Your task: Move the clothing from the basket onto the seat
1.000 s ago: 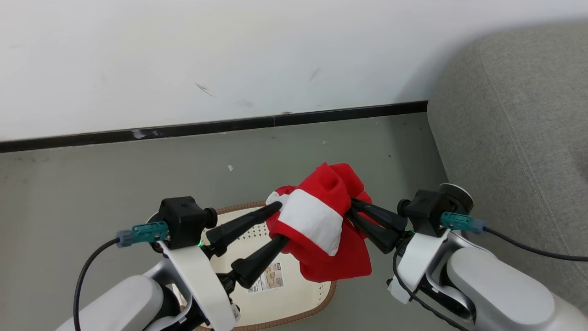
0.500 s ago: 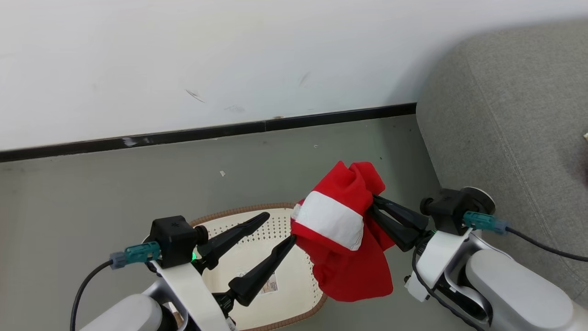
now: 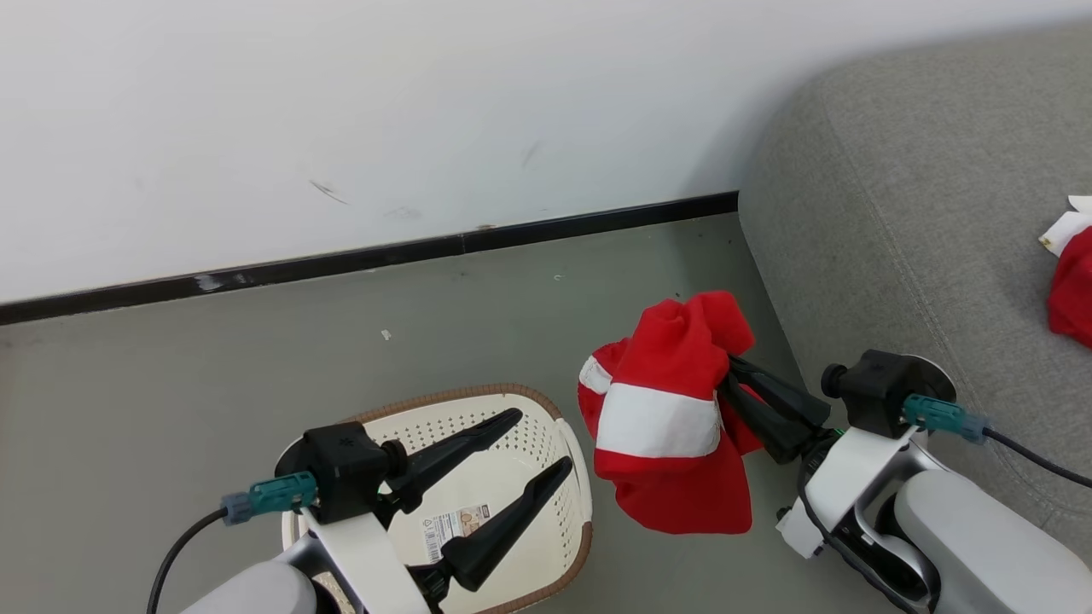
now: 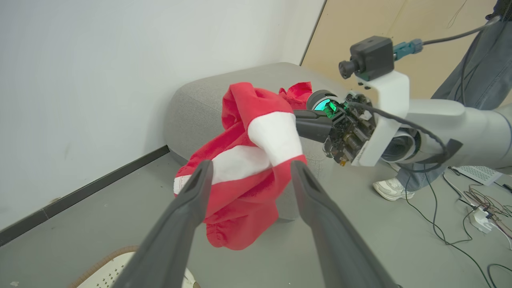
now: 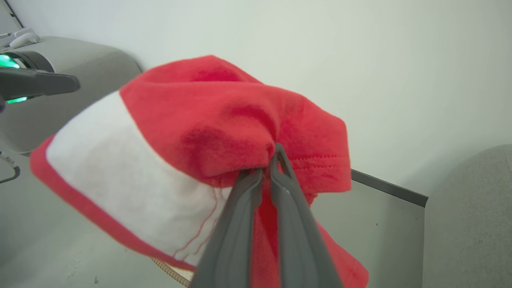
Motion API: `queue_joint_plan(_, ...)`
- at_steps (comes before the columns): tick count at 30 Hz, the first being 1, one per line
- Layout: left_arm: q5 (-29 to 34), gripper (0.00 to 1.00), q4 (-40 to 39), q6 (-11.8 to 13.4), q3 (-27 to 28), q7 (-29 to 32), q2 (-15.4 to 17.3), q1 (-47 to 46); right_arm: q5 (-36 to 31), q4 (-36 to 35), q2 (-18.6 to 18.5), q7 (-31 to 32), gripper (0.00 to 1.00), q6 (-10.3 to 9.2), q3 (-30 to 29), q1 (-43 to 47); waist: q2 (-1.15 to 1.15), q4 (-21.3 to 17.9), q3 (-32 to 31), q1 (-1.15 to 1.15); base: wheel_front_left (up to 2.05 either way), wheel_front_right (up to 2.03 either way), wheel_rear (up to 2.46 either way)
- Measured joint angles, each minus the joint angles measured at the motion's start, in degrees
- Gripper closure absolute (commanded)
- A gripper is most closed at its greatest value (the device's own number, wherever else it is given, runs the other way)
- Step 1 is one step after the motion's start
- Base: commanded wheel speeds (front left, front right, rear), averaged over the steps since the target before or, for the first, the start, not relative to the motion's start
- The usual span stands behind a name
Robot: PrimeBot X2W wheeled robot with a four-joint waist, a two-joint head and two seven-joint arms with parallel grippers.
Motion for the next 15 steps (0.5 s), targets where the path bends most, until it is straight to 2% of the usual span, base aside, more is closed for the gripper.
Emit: queue_joint_plan(15, 0.23, 0.00, -0.63, -0.05, -0.86, -0.15, -0.10, 0.00, -1.79, -1.58, -0.42, 0.01, 1.00, 0.00, -5.10, 4.28, 0.00, -5.38, -0.35, 0.00, 0.00, 0.00, 0.00)
